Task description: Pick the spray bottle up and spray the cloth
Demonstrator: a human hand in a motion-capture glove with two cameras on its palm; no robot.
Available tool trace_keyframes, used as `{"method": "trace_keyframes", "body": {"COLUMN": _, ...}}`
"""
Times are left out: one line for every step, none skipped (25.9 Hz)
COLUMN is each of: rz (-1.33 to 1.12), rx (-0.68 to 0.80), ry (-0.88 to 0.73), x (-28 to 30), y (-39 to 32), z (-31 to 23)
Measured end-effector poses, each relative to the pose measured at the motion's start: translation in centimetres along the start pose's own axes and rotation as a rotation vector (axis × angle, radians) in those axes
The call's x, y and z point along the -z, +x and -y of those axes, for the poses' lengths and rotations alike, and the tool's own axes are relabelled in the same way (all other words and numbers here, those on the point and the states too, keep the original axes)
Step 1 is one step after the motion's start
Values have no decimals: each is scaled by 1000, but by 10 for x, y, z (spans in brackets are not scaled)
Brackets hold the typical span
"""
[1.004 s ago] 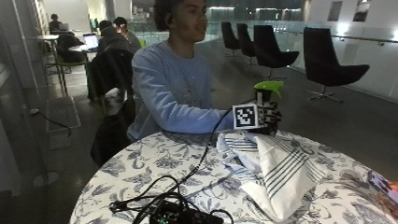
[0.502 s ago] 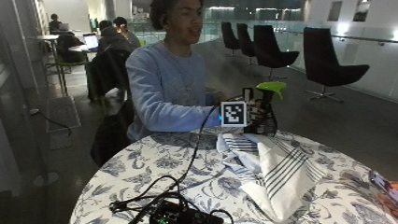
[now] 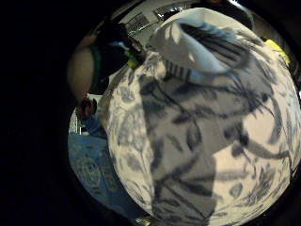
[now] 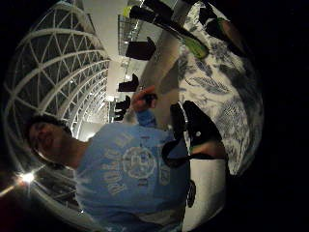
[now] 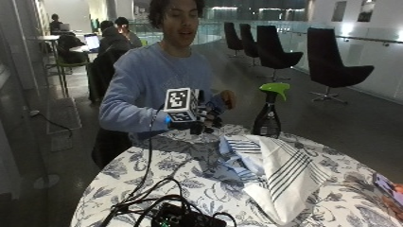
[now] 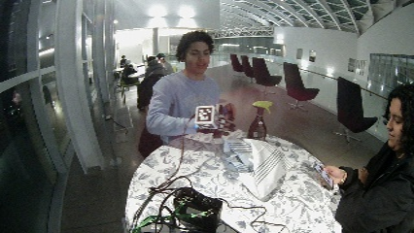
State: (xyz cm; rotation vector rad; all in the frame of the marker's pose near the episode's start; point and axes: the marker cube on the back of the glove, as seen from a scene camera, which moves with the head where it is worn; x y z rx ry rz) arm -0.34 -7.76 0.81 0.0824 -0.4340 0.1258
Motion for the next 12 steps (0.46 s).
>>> {"method": "trace_keyframes", "body": {"rz": -33, "rx": -5, "ry": 10, "x": 5, "y": 6, "z": -13}}
{"method": "trace_keyframes", "body": {"rz": -64, "rx": -8, "ry": 17, "x": 8, "y": 11, "z": -26}}
{"method": "trace_keyframes", "body": {"rz": -91, "rx": -10, "ry": 20, "x": 10, "y": 15, "z": -38}}
{"method": "trace_keyframes", "body": {"rz": -113, "rx": -12, "ry": 21, "x": 11, "y": 18, "z": -50}}
{"method": "trace_keyframes", "body": {"rz": -132, "rx": -14, "ry": 18, "x": 11, "y": 21, "z": -61}}
{"method": "trace_keyframes", "body": {"rz": -147, "rx": -17, "ry": 15, "x": 11, "y": 24, "z": -71}}
{"method": "trace_keyframes", "body": {"rz": -159, "rx": -21, "ry": 10, "x": 11, "y": 27, "z": -80}}
{"method": "trace_keyframes", "body": {"rz": -169, "rx": -26, "ry": 6, "x": 12, "y": 30, "z": -88}}
{"method": "trace_keyframes", "body": {"rz": -175, "rx": -32, "ry": 2, "x": 13, "y": 33, "z": -94}}
{"method": "trace_keyframes", "body": {"rz": -179, "rx": -36, "ry": -2, "x": 15, "y": 36, "z": -98}}
{"method": "trace_keyframes", "body": {"rz": -181, "rx": -39, "ry": -5, "x": 18, "y": 38, "z": -101}}
{"method": "trace_keyframes", "body": {"rz": -182, "rx": -41, "ry": -7, "x": 20, "y": 39, "z": -102}}
